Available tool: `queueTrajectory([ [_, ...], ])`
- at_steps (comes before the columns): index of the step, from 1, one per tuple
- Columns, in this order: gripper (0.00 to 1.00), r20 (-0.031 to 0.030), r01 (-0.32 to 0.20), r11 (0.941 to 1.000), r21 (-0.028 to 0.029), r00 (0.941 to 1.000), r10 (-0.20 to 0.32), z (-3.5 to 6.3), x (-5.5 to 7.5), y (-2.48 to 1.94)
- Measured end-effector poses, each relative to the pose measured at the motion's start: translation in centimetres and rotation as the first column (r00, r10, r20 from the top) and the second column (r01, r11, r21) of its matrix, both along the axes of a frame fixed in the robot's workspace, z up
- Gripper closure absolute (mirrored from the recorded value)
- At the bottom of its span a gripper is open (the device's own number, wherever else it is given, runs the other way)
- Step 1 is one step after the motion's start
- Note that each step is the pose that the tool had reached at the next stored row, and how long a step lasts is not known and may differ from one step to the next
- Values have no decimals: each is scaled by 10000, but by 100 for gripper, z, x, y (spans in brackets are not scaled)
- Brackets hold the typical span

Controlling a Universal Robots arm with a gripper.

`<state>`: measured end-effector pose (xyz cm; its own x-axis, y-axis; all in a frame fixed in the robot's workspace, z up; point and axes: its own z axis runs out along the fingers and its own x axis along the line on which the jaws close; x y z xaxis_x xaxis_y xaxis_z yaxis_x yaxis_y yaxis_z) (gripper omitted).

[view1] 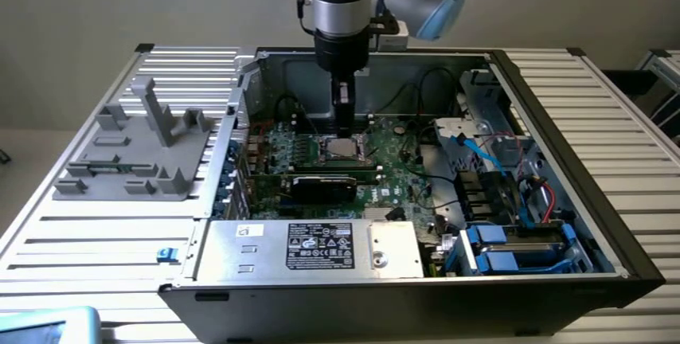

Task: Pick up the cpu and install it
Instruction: 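Place the cpu into insertion slot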

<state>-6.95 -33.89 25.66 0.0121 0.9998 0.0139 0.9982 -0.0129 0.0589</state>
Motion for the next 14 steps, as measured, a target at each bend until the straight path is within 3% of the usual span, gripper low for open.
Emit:
queueTrajectory([
  [9, 38, 1, 0, 10000, -3, 10000, 0, 25, 1, 0],
  [11, 51, 1, 0, 10000, -3, 10000, 0, 25, 1, 0],
  [12, 51, 1, 0, 10000, -3, 10000, 0, 25, 1, 0],
  [14, 63, 1, 0, 10000, -3, 10000, 0, 25, 1, 0],
])
